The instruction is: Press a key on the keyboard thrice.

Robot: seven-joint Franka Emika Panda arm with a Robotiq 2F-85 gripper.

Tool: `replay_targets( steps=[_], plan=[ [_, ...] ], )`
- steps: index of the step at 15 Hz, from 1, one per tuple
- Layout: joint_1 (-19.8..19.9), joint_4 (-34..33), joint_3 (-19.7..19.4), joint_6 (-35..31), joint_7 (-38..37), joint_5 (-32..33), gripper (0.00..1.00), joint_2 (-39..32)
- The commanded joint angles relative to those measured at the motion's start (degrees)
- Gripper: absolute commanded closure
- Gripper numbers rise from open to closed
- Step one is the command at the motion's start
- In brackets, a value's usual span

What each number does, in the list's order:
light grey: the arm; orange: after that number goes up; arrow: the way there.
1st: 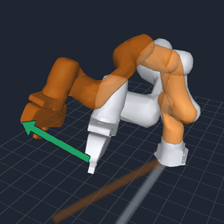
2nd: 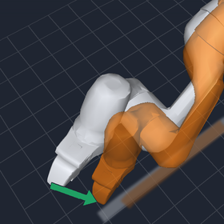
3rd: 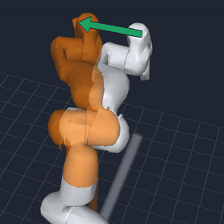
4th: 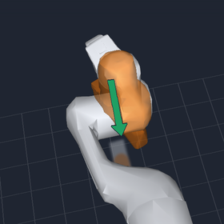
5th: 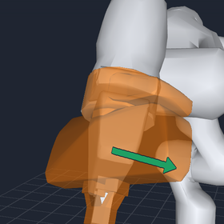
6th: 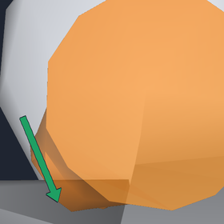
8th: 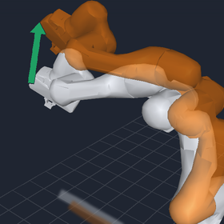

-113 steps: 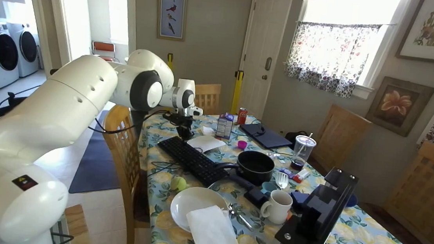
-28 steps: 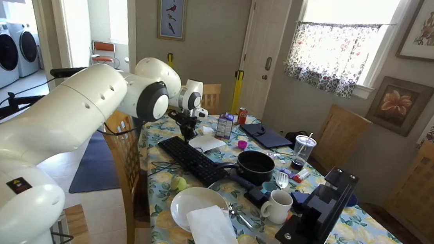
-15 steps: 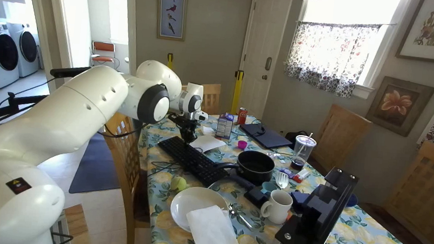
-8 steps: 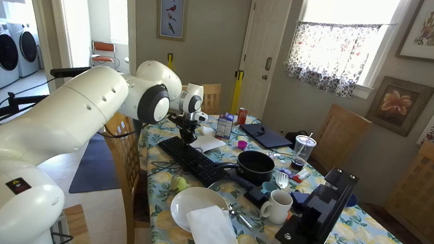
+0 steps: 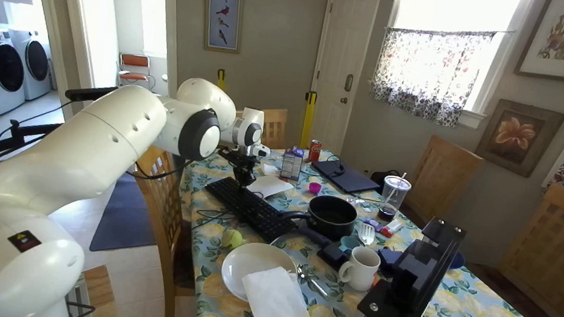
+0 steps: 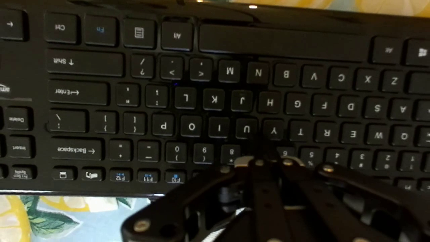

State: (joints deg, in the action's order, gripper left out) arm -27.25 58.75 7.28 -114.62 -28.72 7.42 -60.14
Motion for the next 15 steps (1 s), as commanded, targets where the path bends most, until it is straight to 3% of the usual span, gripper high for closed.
replay_targets(
  steps=[1,2,3,4,8,14,15],
  plan=[
    [-1.0,-0.3,-0.5,1.4,-1.4,0.5,1.00,1.9],
    [-1.0,0.0,-0.3,1.2,-1.4,0.3,0.99,2.5],
    [-0.9,0.8,0.1,0.8,-1.5,-0.2,0.74,3.4],
    [-1.3,1.5,-0.2,1.1,-2.2,0.2,0.73,4.5],
    [-2.5,6.1,-1.2,2.8,-5.4,1.2,0.47,10.6],
    [-4.3,21.3,-2.0,0.1,-6.5,5.8,0.04,23.6],
    [-4.5,23.7,-1.9,0.3,-6.6,6.7,0.01,25.7]
  ],
)
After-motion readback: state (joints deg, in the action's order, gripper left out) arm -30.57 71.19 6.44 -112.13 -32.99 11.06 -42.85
